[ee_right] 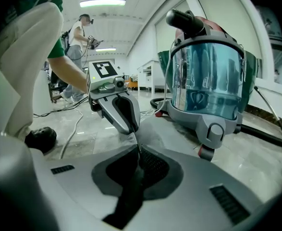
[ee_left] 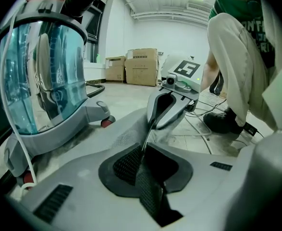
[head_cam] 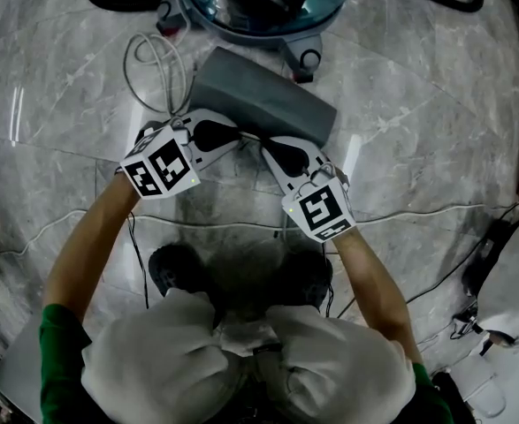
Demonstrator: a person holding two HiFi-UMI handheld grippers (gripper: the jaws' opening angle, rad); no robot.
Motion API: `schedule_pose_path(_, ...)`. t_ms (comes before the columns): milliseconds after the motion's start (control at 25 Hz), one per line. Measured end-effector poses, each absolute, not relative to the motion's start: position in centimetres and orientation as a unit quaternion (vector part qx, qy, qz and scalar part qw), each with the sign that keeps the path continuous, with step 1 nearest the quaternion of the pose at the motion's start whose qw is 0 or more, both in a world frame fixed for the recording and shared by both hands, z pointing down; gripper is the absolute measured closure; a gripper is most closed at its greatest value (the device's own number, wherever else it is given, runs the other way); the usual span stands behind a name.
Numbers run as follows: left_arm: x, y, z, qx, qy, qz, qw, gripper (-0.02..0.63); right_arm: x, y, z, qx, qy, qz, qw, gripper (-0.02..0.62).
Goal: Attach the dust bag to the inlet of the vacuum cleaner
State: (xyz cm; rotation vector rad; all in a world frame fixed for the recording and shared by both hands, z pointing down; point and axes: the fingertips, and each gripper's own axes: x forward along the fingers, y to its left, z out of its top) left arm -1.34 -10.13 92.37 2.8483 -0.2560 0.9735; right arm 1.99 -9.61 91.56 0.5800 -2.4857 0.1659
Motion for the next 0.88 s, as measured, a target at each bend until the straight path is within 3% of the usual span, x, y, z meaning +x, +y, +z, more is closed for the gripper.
schedule_pose_path(320,-0.9,-11.3,91.8,0.943,-0.103,0.307,0.079,0.563,2.2,-10.6,91.3,0.216,-0.931,0.07,0.286,0.568)
schedule_pose_path(600,-0.5,-10.5,90.5,0.944,-0.1,0.312,0.044,0.578,3.0,-10.5,90.1,0.216,-0.933,0.025,0.288,0.568)
schedule_pose_path(880,-0.1,-12.1,84.0,0.953,-0.123,0.277,-0.007,0.58,3.1,-12.1,83.6,0.23,-0.938,-0.038,0.259,0.568)
